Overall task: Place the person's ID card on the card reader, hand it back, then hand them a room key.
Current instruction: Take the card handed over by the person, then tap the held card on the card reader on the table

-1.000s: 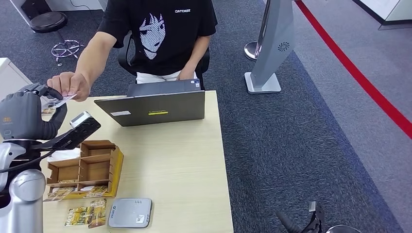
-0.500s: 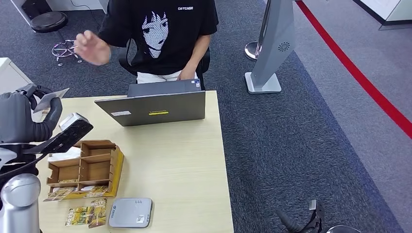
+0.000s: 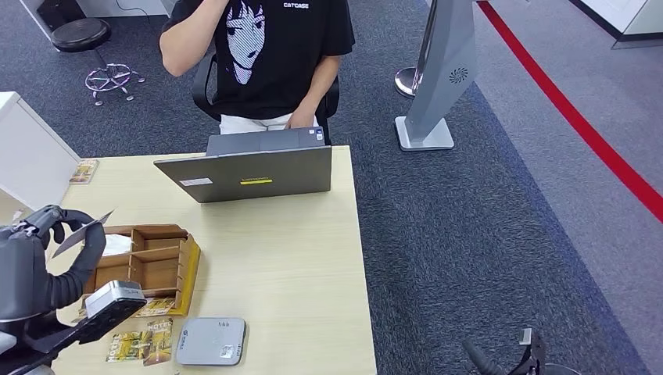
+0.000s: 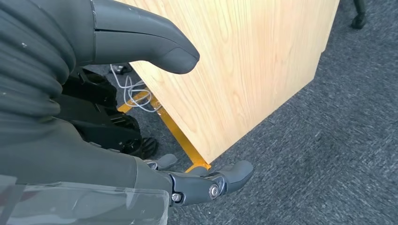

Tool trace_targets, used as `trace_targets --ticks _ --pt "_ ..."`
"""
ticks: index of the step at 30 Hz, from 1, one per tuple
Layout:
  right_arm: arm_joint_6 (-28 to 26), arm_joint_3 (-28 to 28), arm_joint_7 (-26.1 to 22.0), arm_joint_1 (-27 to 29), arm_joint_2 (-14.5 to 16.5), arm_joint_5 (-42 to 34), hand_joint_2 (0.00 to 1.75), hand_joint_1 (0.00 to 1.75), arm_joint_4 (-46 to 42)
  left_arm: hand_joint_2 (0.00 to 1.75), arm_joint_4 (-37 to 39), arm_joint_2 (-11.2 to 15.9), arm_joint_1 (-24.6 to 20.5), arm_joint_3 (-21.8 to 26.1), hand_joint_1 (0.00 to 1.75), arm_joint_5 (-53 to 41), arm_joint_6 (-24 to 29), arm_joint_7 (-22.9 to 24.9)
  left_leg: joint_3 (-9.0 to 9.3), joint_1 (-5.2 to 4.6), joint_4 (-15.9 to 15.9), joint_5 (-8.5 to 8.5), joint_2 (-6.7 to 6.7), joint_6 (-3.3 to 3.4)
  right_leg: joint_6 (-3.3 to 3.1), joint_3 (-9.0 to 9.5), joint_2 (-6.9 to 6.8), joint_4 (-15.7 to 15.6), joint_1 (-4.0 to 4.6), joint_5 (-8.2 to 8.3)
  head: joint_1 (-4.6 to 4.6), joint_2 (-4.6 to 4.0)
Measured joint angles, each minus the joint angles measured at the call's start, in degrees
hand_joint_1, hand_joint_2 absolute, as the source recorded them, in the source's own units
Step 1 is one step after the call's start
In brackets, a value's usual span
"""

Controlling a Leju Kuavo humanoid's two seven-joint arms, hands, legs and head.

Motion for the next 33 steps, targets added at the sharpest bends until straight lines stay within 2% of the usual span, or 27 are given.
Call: trace_targets --ticks 5,9,15,19,27,33 --pt "0.32 -0.85 0.05 0.14 0.07 0.02 1.75 0.00 -0.55 1.75 -1.06 0.22 2.41 -0.01 1.75 -0.09 0.21 -0.74 0.03 0.00 0.00 0.02 0.02 -0.02 0.00 0.03 0.02 0.01 0.00 0.01 0.00 0.00" --pt "1.11 -2.30 0.38 0.43 0.17 0.10 1.75 0.00 -1.21 1.75 -0.68 0.19 8.19 -0.03 1.75 -1.29 1.30 -1.81 0.04 0.00 0.00 -0.01 0.07 0.00 0.00 -0.01 0.10 0.00 0.00 0.00 0.00 0.00" --pt "2.07 -4.14 1.33 0.69 0.34 0.71 1.75 0.00 -2.15 1.75 6.39 0.10 14.07 -1.11 1.75 -3.54 1.88 -0.54 0.01 0.00 -0.01 -0.08 0.06 0.00 0.03 -0.01 0.07 -0.01 0.00 -0.06 0.01 0.00" --pt "2.68 -4.79 1.47 0.75 0.39 1.67 1.75 0.00 -2.26 1.75 10.99 0.18 15.29 -2.58 1.75 -4.38 2.21 0.54 0.01 0.00 -0.01 -0.08 0.05 0.00 0.03 0.00 0.06 -0.01 0.00 -0.05 0.00 0.00" --pt "2.87 -4.97 1.49 0.76 0.40 1.96 1.75 0.00 -2.26 1.75 12.45 0.31 15.46 -3.37 1.75 -4.46 2.45 1.06 0.01 0.00 -0.01 -0.08 0.05 0.00 0.03 0.01 0.05 -0.01 0.00 -0.05 0.01 0.00" --pt "4.52 -6.12 1.91 0.79 0.44 3.09 1.75 0.00 -2.21 1.75 21.64 2.57 15.61 -11.03 1.75 -4.21 4.23 2.96 -0.01 0.00 -0.01 -0.08 0.02 0.00 0.03 0.02 0.02 -0.01 0.00 -0.06 -0.01 0.00"
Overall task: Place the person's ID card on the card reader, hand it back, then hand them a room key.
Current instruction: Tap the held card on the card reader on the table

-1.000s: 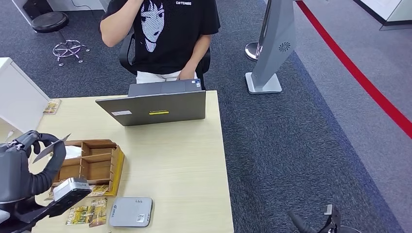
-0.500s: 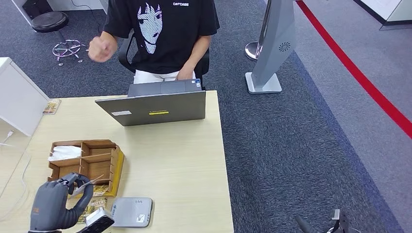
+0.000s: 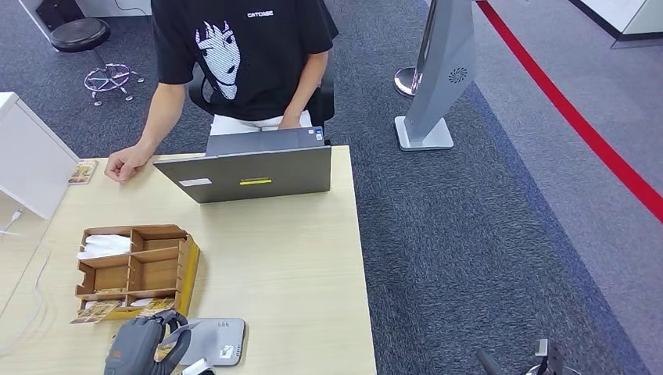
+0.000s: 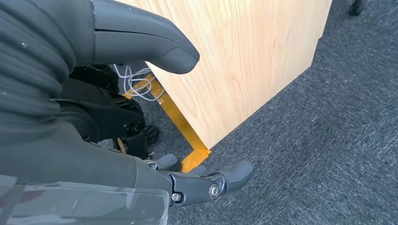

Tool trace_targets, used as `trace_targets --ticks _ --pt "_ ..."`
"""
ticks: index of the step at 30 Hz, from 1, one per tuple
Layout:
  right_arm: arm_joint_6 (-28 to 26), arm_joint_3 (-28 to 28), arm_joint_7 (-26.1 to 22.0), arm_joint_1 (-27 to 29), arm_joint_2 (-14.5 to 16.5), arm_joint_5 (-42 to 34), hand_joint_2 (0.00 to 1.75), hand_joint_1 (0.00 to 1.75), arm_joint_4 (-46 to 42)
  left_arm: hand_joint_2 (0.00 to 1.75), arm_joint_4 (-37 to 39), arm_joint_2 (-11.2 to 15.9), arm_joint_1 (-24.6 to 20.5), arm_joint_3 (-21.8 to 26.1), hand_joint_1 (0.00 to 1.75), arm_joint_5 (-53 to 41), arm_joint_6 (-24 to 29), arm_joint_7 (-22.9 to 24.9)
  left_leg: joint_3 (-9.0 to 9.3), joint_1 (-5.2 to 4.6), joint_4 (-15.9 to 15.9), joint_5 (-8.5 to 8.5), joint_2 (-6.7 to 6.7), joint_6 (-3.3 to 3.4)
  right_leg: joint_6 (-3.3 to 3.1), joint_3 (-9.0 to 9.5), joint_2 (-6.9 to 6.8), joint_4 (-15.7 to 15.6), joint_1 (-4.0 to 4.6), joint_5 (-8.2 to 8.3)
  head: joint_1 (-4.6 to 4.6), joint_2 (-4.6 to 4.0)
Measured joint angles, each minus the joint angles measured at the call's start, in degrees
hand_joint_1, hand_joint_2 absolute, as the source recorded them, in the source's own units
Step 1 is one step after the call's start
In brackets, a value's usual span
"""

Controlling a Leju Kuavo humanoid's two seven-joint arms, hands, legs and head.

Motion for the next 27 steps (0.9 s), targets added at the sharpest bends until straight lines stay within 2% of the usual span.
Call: trace_targets --ticks 7,20,27 --pt "1.69 -0.05 -0.83 -0.02 0.00 0.14 1.75 0.00 0.31 1.75 0.66 1.25 -1.33 -4.79 1.75 0.78 5.35 -2.83 0.00 0.00 0.00 0.00 -0.01 0.00 0.00 0.01 -0.05 0.00 0.00 0.00 0.01 0.00" --pt "2.01 -0.14 -1.01 -0.15 0.02 0.19 1.75 0.00 0.83 1.75 0.77 2.63 -2.47 -8.73 1.75 0.81 5.54 -2.88 0.00 0.00 0.00 0.00 -0.02 0.00 0.00 0.01 -0.06 0.00 0.00 0.00 -0.01 0.00" --pt "2.37 -0.16 -1.21 -0.28 0.02 0.88 1.75 0.00 1.46 1.75 4.49 3.67 -3.31 -10.53 1.75 0.41 5.57 -1.71 0.00 0.00 0.00 0.00 -0.02 0.00 0.00 0.01 -0.07 0.00 0.00 0.00 0.01 0.00"
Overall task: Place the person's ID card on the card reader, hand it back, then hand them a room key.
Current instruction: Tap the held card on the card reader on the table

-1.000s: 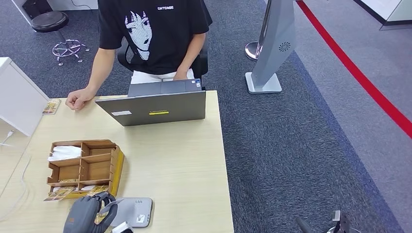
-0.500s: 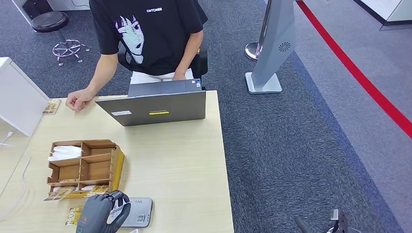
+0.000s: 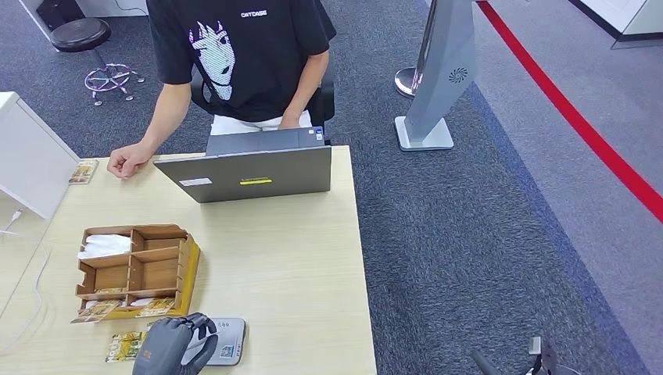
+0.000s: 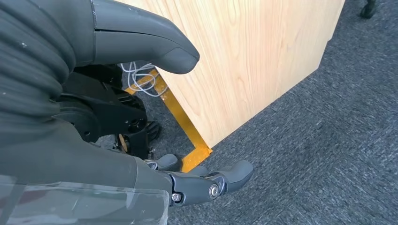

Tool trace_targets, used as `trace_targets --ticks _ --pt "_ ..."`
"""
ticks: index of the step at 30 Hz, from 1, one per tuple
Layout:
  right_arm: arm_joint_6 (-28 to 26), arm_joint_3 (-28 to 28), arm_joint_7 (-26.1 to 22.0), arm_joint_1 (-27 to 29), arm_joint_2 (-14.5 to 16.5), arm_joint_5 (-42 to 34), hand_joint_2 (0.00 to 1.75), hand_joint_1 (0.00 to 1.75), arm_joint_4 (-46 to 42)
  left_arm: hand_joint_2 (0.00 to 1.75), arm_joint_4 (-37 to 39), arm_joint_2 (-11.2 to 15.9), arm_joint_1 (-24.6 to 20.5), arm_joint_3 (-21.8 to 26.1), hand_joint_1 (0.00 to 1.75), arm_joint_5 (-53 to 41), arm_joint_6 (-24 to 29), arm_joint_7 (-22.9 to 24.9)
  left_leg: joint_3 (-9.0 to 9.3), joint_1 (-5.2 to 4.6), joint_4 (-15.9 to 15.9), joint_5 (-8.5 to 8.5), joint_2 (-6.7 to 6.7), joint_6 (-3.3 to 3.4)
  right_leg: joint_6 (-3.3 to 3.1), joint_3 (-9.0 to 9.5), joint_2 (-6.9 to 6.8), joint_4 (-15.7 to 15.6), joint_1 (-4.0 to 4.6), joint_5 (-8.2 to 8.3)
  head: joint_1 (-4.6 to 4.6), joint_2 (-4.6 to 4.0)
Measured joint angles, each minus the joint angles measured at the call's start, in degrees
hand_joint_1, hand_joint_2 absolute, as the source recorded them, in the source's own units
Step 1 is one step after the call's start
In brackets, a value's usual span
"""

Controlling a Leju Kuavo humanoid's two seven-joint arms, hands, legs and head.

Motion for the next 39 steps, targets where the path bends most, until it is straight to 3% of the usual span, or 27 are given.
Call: trace_targets --ticks 9,20,23,27,33,39 --pt "0.67 0.04 -0.56 -0.08 -0.03 -0.04 1.75 0.00 0.52 1.75 4.01 0.49 -1.75 -1.52 1.75 0.56 0.88 0.48 -0.01 0.00 0.00 0.00 -0.03 0.00 0.00 0.01 -0.02 0.00 0.00 0.00 -0.01 0.00" --pt "1.79 0.26 -1.13 -0.15 -0.09 -0.02 1.75 0.00 1.11 1.75 5.84 0.50 -3.53 -2.48 1.75 0.48 4.33 -2.45 0.02 0.00 0.00 0.02 -0.05 0.00 0.00 0.01 -0.04 0.00 0.00 0.00 -0.01 0.00" --pt "1.94 0.63 -1.79 -0.22 -0.09 0.07 1.75 0.00 1.29 1.75 2.77 -0.03 -4.73 -2.36 1.75 -0.79 3.83 -4.35 -0.01 0.00 0.01 0.05 -0.09 0.02 0.00 0.01 -0.07 0.00 0.00 0.01 0.00 0.00" --pt "1.59 1.89 -2.71 -0.47 -0.19 0.31 1.75 0.00 1.73 1.75 -5.41 -2.00 -8.70 -1.56 1.75 -3.44 -1.45 -4.41 -0.03 -0.01 0.02 0.08 -0.12 0.07 0.00 0.04 -0.15 0.00 0.00 0.04 0.01 0.00" --pt "1.27 3.93 -3.42 -0.92 -0.42 0.31 1.75 0.00 2.97 1.75 -13.11 -4.35 -16.85 -1.37 1.75 -6.23 -5.04 -1.35 -0.04 -0.01 0.03 0.16 -0.20 0.06 -0.01 0.04 -0.20 0.01 0.00 0.09 -0.01 0.00" --pt "0.86 5.12 -3.83 -1.21 -0.55 0.28 1.75 0.00 3.99 1.75 -15.10 -5.48 -21.46 -1.37 1.75 -7.55 -6.29 1.71 -0.06 0.00 0.03 0.17 -0.22 0.06 -0.01 -0.01 -0.20 0.02 0.00 0.08 -0.01 0.00"
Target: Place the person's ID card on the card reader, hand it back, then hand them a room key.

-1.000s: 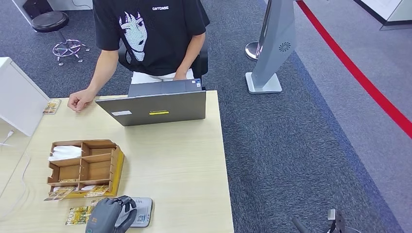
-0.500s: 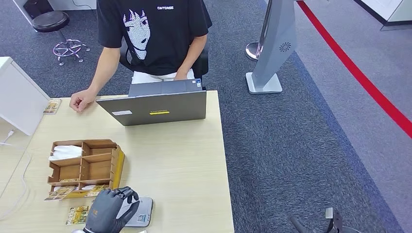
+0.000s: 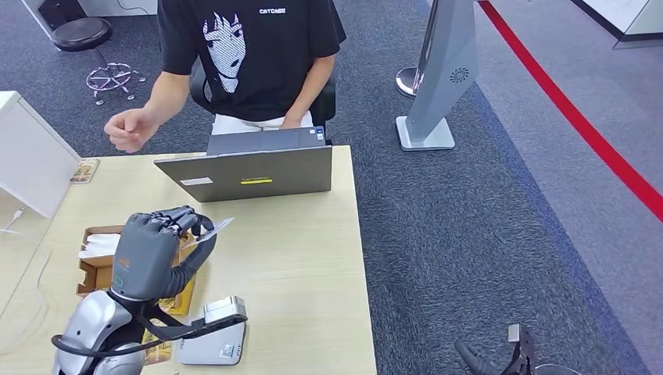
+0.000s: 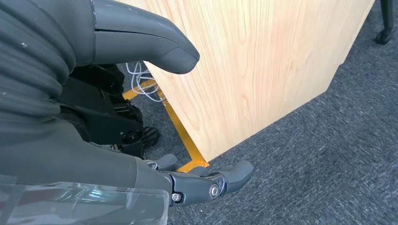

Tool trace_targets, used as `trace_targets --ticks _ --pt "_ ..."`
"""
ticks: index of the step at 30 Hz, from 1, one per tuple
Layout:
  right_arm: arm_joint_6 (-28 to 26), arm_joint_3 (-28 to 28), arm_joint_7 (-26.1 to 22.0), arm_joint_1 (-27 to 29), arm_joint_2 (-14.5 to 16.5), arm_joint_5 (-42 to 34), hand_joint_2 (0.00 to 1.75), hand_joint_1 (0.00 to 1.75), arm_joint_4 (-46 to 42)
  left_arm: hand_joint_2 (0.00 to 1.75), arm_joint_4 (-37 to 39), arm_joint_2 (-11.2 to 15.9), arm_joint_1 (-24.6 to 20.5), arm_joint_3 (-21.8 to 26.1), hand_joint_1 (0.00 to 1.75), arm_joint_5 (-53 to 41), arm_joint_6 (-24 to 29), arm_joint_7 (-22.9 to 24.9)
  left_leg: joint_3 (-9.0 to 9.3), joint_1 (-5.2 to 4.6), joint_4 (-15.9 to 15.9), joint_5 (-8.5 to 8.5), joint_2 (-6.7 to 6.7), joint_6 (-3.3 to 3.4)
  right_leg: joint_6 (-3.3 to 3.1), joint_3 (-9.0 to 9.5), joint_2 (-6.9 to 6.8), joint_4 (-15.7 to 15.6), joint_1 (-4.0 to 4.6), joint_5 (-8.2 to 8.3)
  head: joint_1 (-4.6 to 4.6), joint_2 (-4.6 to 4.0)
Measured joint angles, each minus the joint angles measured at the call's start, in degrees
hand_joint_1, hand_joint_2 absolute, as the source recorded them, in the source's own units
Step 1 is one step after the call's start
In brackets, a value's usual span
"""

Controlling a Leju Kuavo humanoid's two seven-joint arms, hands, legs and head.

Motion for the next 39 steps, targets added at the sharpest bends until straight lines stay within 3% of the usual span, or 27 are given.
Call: trace_targets --ticks 7,17,39 --pt "0.03 3.03 -0.77 -0.84 -0.70 -0.57 1.75 0.00 2.60 1.75 2.50 -0.78 -9.59 0.57 1.75 -3.70 -3.99 6.96 0.00 0.00 0.00 0.07 0.01 -0.03 -0.02 0.00 0.02 0.00 0.00 0.06 -0.01 0.00" --pt "-0.28 5.61 -1.01 -1.78 -1.09 -1.37 1.75 0.00 4.83 1.75 11.25 -0.91 -16.33 3.17 1.75 -6.99 -5.06 10.47 -0.01 0.00 0.01 0.07 0.04 -0.03 -0.03 -0.04 0.05 0.00 0.00 0.07 -0.02 0.00" --pt "-0.33 6.75 -1.01 -2.23 -1.29 -1.54 1.75 0.00 6.18 1.75 16.27 -0.88 -18.08 6.29 1.75 -7.70 -4.96 11.09 -0.01 0.00 0.01 0.07 0.12 -0.04 -0.03 -0.07 0.16 0.00 0.00 0.07 -0.02 0.00"
